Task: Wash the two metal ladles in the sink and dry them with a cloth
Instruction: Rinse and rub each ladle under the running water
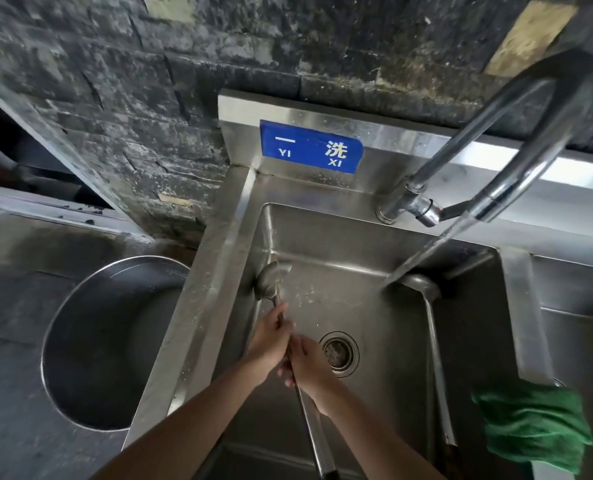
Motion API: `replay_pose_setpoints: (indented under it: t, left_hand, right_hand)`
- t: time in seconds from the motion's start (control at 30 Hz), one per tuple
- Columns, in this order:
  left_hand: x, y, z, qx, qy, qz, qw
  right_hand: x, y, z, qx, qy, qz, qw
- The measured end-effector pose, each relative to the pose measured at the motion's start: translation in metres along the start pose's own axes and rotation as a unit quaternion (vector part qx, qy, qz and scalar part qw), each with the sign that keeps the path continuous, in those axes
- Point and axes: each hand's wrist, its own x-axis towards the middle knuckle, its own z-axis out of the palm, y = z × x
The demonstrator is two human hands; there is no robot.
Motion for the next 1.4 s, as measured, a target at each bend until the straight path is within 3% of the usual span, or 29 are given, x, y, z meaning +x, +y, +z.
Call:
replay_pose_setpoints:
  t: [0.1, 0.23, 0.37, 0.87, 1.07, 1.4]
  left_hand:
    - [0.012, 0.002, -0.008, -0.053, -0.012, -0.033, 0.998]
    - [0.032, 0.001, -0.010, -0.113, -0.015, -0.053, 0.992]
    - [0.050, -0.007, -0.006, -0.150, -0.011, -0.068, 0.986]
    - [0.095, -0.041, 0.022, -0.116, 0.019, -0.094, 0.989]
    - [0.097, -0.044, 0.024, -0.063, 0.029, -0.068, 0.995]
    - [0.070, -0.038, 0.015, 0.059, -0.028, -0.062, 0.996]
  right_hand:
    - [0.006, 0.000, 0.009, 0.017, 0.003, -0.002, 1.000]
    - [0.012, 0.018, 0.022, -0.113, 0.012, -0.075, 0.991]
    - [0.032, 0.018, 0.035, -0.111, -0.012, -0.007, 0.994]
    - [0.085, 0.040, 0.047, -0.140, 0.033, 0.075, 0.987]
    - [0.099, 0.047, 0.048, -0.125, 0.039, 0.093, 0.987]
    - [0.086, 0.046, 0.030, -0.145, -0.022, 0.083, 0.986]
